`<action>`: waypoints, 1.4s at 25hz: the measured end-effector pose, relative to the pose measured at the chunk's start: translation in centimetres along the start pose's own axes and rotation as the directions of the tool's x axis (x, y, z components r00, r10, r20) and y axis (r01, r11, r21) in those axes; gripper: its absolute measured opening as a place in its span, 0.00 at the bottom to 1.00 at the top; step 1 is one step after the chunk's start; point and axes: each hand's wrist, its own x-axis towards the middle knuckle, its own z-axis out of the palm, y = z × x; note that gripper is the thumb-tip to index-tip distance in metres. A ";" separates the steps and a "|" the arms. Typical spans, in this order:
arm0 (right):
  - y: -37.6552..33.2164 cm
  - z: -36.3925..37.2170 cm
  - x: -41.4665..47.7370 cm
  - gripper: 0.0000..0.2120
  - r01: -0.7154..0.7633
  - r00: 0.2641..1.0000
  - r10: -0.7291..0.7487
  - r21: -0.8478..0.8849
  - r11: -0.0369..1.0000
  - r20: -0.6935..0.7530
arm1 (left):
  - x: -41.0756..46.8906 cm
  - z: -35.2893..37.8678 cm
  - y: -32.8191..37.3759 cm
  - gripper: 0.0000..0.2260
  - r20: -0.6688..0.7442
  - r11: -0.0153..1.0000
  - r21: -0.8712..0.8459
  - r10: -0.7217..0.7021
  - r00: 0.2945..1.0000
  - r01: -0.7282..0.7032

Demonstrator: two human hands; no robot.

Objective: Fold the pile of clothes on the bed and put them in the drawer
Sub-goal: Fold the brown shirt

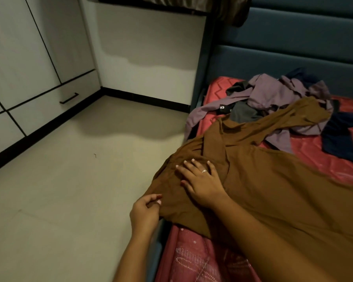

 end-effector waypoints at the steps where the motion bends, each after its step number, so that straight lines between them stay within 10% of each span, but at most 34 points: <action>1: 1.0 -0.4 0.6 0.26 -0.056 0.998 0.056 0.006 0.998 -0.001 | 0.0 0.0 0.1 0.12 -0.003 1.000 0.018 0.021 1.000 -0.021; 6: 5.9 -1.9 2.7 0.20 -0.565 0.823 0.540 0.347 0.749 0.176 | -0.9 0.0 0.5 0.14 0.002 0.919 0.301 0.267 0.964 -0.255; 8: 6.7 -1.9 3.3 0.20 -0.665 0.739 0.642 0.378 0.644 0.206 | -1.4 0.3 0.5 0.17 -0.019 0.739 0.585 0.425 0.905 -0.335; 12: 6.7 -0.3 4.6 0.30 -0.518 0.826 0.540 0.598 0.612 0.162 | -3.5 4.1 0.2 0.17 0.306 0.296 0.757 0.628 0.716 -0.583; 15: 6.0 -1.4 4.7 0.31 -0.368 0.793 0.597 0.878 0.307 0.124 | -4.8 6.3 -0.5 0.19 0.567 0.235 0.676 0.439 0.696 -0.699; 20: 9.2 -5.3 -2.5 0.26 0.298 0.249 0.943 0.909 -0.291 0.220 | -5.1 6.6 -1.0 0.31 0.640 0.153 0.721 0.228 0.734 -0.676; 24: 10.8 -1.9 -10.4 0.29 -0.053 -0.013 0.951 0.949 -0.311 0.310 | -6.1 6.4 -0.1 0.20 0.570 0.165 0.778 0.220 0.791 -0.606; 26: 10.4 -3.7 -11.0 0.35 -0.287 0.104 0.993 0.954 0.082 -0.054 | -6.6 6.4 0.0 0.16 0.551 0.182 0.784 0.237 0.800 -0.594; 29: 9.6 -7.3 -10.3 0.39 -0.484 0.680 0.610 0.376 0.790 -0.407 | -6.7 6.4 -0.1 0.15 0.544 0.196 0.784 0.242 0.803 -0.590; 31: 10.3 -7.6 -9.3 0.29 -0.314 0.945 0.309 -0.027 0.949 -0.106 | -6.7 6.7 0.0 0.15 0.542 0.206 0.784 0.234 0.807 -0.586; 35: 11.5 -6.2 -8.4 0.23 -0.180 0.939 0.235 -0.226 0.957 0.251 | -6.7 6.7 0.5 0.16 0.544 0.211 0.787 0.204 0.814 -0.579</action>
